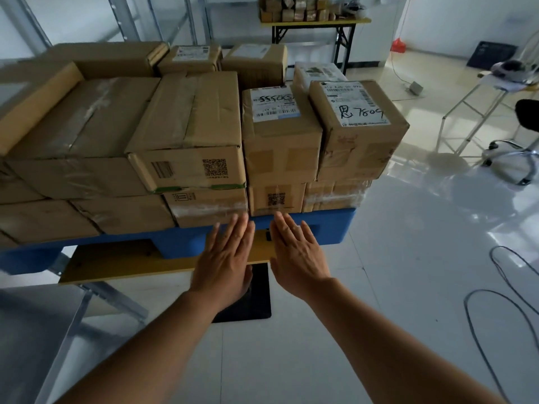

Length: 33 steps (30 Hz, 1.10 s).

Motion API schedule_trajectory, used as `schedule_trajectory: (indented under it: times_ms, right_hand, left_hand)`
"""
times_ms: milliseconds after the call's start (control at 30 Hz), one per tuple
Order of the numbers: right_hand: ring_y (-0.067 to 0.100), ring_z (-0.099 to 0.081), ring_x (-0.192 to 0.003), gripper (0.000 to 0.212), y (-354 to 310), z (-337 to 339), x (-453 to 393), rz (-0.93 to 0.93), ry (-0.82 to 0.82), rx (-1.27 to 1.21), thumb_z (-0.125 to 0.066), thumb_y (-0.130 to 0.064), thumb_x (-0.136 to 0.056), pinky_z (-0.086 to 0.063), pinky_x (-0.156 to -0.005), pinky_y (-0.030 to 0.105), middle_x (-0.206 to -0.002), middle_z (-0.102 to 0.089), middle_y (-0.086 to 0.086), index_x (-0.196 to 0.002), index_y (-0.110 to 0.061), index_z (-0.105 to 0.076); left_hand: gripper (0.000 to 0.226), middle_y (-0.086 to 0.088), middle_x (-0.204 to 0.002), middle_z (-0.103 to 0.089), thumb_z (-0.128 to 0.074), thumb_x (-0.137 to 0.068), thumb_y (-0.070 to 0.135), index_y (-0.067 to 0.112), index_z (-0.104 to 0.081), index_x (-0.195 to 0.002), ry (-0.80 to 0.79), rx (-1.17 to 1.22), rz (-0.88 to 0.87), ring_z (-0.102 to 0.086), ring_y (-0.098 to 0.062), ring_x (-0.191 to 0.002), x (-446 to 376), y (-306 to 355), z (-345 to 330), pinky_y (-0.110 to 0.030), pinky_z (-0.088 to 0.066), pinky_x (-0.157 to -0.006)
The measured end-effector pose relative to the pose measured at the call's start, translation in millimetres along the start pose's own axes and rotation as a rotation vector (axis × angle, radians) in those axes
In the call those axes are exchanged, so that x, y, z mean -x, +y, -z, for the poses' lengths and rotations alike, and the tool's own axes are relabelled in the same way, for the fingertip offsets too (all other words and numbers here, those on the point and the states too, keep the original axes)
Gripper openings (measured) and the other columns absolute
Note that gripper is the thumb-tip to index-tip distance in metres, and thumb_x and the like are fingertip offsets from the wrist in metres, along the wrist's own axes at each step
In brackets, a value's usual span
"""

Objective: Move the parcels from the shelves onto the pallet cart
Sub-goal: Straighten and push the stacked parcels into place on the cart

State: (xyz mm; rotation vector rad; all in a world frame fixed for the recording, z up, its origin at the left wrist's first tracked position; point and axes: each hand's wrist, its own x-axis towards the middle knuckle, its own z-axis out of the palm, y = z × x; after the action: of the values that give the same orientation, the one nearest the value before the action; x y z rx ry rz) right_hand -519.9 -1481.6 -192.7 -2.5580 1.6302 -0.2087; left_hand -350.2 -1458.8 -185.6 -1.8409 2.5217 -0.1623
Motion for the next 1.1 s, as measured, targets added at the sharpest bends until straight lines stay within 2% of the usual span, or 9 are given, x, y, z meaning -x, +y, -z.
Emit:
schedule_trajectory:
  times_ms: [133, 233, 467, 733, 833, 933, 1033, 1100]
  right_hand:
    - [0.018, 0.02, -0.141, 0.073, -26, 0, -2, 0.098, -0.026, -0.002, -0.039, -0.029, -0.097, 0.016, -0.111, 0.035, -0.157, 0.016, 0.005, -0.15, -0.012, 0.008]
    - [0.02, 0.016, -0.144, 0.071, -45, 1, -12, 0.104, -0.038, -0.008, -0.037, -0.027, -0.097, 0.013, -0.111, 0.035, -0.158, 0.015, 0.007, -0.15, -0.011, 0.007]
    - [0.019, 0.012, -0.146, 0.072, -64, 3, -29, 0.061, -0.078, 0.021, -0.04, -0.022, -0.096, 0.008, -0.113, 0.035, -0.159, 0.013, 0.007, -0.151, -0.011, 0.005]
    - [0.021, 0.012, -0.146, 0.076, -74, 9, -27, 0.012, -0.124, 0.067, -0.045, -0.023, -0.096, 0.001, -0.118, 0.04, -0.158, 0.015, 0.008, -0.15, -0.011, 0.006]
    - [0.024, -0.002, -0.146, 0.069, -87, 16, -23, 0.037, -0.059, 0.08, -0.047, -0.024, -0.094, -0.01, -0.119, 0.043, -0.16, 0.003, 0.007, -0.151, -0.011, -0.011]
    - [0.027, -0.027, -0.137, 0.057, -109, 26, -19, 0.066, 0.021, 0.12, -0.048, -0.027, -0.092, -0.028, -0.108, 0.039, -0.157, -0.014, 0.01, -0.144, -0.015, -0.03]
    - [0.027, -0.036, -0.13, 0.053, -130, 36, -19, 0.089, 0.031, 0.124, -0.048, -0.028, -0.092, -0.035, -0.101, 0.037, -0.152, -0.022, 0.01, -0.142, -0.018, -0.033]
    - [0.027, -0.033, -0.131, 0.054, -140, 41, -22, 0.129, 0.027, 0.133, -0.044, -0.027, -0.093, -0.033, -0.103, 0.038, -0.152, -0.023, 0.009, -0.145, -0.017, -0.029]
  left_hand:
    - [0.091, -0.01, -0.144, 0.041, -0.04, -0.093, 0.04, 0.011, 0.036, -0.135, -0.046, 0.017, 0.196, 0.037, -0.026, -0.133, 25, -25, -3, -0.043, 0.013, -0.115]
    - [0.092, -0.011, -0.145, 0.039, -0.041, -0.094, 0.039, 0.012, 0.038, -0.132, -0.068, 0.015, 0.255, 0.035, -0.026, -0.134, 28, -45, 0, -0.042, 0.013, -0.115]
    - [0.085, -0.011, -0.143, 0.039, -0.039, -0.095, 0.035, 0.01, 0.032, -0.135, -0.078, 0.003, 0.221, 0.027, -0.027, -0.139, 27, -62, 3, -0.041, 0.009, -0.116]
    - [0.086, -0.009, -0.147, 0.036, -0.042, -0.095, 0.034, 0.015, 0.031, -0.136, -0.107, 0.063, 0.157, 0.028, -0.025, -0.138, 30, -73, 0, -0.041, 0.01, -0.114]
    - [0.078, -0.008, -0.153, 0.027, -0.042, -0.095, 0.036, 0.019, 0.015, -0.147, -0.086, 0.112, 0.115, 0.02, -0.026, -0.142, 45, -77, 7, -0.042, 0.004, -0.115]
    - [0.07, -0.007, -0.158, 0.007, -0.043, -0.095, 0.04, 0.02, -0.004, -0.15, 0.017, 0.206, 0.187, -0.001, -0.025, -0.144, 69, -85, 13, -0.039, -0.013, -0.114]
    - [0.07, -0.005, -0.158, -0.002, -0.042, -0.094, 0.043, 0.019, -0.007, -0.149, 0.067, 0.244, 0.297, -0.015, -0.025, -0.142, 93, -101, 20, -0.035, -0.025, -0.109]
    - [0.075, -0.005, -0.158, -0.003, -0.043, -0.094, 0.043, 0.017, -0.001, -0.15, 0.087, 0.223, 0.348, -0.013, -0.024, -0.143, 105, -113, 26, -0.035, -0.023, -0.111]
